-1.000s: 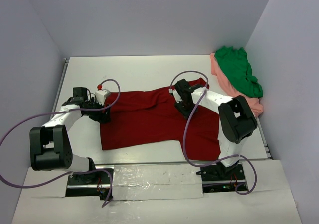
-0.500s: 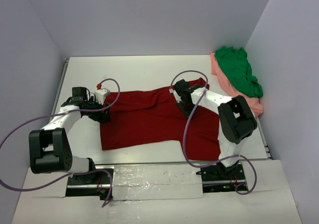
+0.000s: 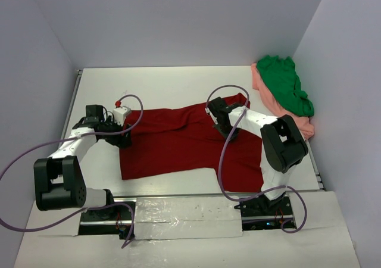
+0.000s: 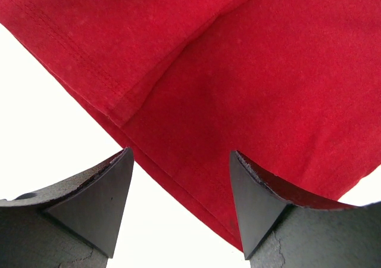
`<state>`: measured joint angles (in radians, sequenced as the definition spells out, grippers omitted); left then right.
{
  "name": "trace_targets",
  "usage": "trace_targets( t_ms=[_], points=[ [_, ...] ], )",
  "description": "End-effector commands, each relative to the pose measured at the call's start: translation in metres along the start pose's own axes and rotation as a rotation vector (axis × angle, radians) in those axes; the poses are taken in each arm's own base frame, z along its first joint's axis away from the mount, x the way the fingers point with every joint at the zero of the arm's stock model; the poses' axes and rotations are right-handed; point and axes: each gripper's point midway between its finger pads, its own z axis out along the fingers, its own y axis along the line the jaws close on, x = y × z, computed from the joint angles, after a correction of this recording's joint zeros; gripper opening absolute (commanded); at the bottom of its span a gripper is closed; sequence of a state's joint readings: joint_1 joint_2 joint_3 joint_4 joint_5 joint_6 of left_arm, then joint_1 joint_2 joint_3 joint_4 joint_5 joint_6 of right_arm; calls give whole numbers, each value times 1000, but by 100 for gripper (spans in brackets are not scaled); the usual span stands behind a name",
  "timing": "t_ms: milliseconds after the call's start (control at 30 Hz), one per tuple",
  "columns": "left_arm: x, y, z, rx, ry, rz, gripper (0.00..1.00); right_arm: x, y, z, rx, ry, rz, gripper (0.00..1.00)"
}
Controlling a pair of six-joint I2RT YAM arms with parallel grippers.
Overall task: Fold and stack the t-shirts
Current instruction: Fold the flattened tshirt in 1/3 of the way
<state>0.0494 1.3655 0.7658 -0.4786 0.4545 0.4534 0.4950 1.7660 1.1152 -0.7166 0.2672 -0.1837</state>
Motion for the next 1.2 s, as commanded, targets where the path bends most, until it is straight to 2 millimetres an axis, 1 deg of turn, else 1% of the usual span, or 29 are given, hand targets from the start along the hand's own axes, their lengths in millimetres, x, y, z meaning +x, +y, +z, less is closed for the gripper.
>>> trace_targets(
  t_ms=[0,233,367,467,733,933,1167],
  points=[
    [-7,-5,-5,18,-40,17,75,2,-14,-13,67,-28,-8,0],
    [-5,-7,-5,24,-42,16,75,5,-33,-22,156,-29,-14,0],
    [-4,-9,-5,30,-42,14,75,6,-49,-27,222,-30,-11,0],
    [-3,-9,-5,29,-45,16,75,9,-55,-29,246,-23,-13,0],
    [-3,-11,-5,37,-43,13,75,17,-67,-29,290,-3,-22,0],
    [-4,-11,-5,42,-44,13,75,28,-76,-26,308,26,-28,0],
    [-3,-12,-4,52,-41,8,75,37,-77,-20,296,47,-24,0]
  ],
)
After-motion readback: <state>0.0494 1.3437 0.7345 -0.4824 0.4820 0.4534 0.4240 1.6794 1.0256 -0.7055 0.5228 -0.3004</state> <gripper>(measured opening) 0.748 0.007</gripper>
